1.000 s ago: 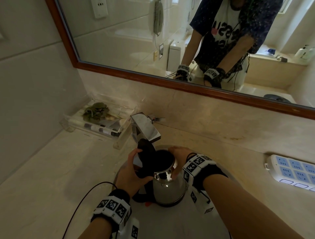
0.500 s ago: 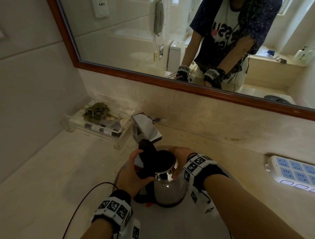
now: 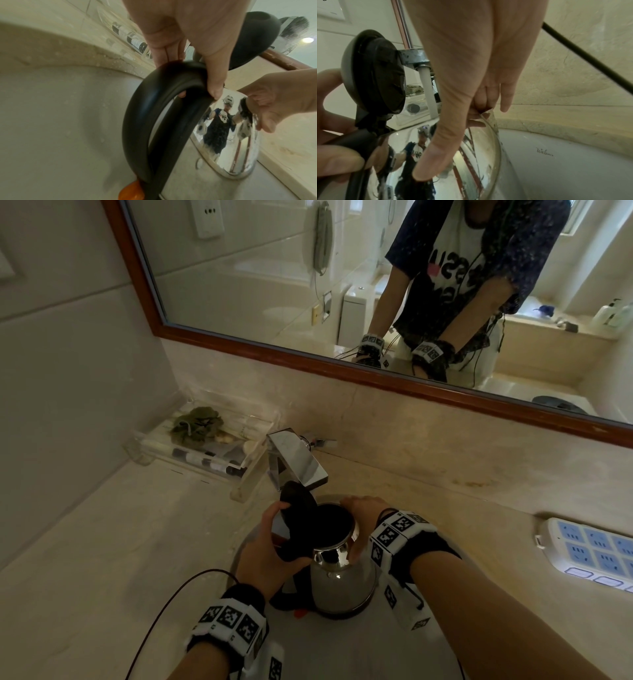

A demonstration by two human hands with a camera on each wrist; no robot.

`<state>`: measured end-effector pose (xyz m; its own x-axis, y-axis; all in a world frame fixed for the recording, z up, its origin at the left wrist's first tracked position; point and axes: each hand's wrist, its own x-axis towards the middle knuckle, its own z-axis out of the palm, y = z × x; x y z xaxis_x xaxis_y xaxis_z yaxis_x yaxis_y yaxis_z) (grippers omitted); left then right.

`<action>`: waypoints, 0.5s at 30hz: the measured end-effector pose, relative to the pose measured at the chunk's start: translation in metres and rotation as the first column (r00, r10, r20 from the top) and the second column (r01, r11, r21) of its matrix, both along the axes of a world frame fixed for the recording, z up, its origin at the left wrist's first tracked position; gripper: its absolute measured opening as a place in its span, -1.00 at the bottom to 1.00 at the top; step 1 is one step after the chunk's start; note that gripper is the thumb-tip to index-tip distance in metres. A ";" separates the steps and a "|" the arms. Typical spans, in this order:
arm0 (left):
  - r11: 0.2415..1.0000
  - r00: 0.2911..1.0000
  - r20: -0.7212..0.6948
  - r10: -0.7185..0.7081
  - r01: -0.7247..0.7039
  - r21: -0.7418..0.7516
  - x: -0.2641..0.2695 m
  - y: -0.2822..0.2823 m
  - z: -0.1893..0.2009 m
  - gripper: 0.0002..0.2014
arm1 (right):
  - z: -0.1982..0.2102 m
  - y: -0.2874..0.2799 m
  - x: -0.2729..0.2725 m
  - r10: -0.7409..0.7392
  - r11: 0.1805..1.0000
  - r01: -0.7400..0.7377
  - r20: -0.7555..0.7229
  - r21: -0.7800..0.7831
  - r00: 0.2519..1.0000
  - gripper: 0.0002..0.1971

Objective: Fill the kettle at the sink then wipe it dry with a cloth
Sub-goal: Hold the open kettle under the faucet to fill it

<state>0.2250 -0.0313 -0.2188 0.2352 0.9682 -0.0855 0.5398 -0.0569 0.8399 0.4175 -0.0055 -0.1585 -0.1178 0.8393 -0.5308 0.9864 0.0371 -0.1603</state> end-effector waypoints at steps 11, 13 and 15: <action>1.000 1.000 0.013 0.001 -0.001 0.017 0.000 -0.001 -0.001 -0.12 | -0.007 0.001 0.002 -0.017 1.000 0.017 0.001 0.015 1.000 -0.52; 1.000 1.000 0.006 -0.001 0.001 0.012 0.000 -0.001 -0.001 -0.12 | -0.007 0.002 0.002 -0.016 1.000 0.016 0.003 0.006 1.000 -0.50; 1.000 1.000 -0.006 -0.005 0.005 0.001 0.000 -0.001 -0.002 -0.09 | -0.007 0.002 0.002 -0.010 1.000 0.010 0.006 0.007 1.000 -0.46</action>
<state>0.2249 -0.0325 -0.2209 0.2397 0.9671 -0.0857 0.5444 -0.0608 0.8366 0.4195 -0.0035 -0.1657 -0.1068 0.8443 -0.5252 0.9876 0.0288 -0.1544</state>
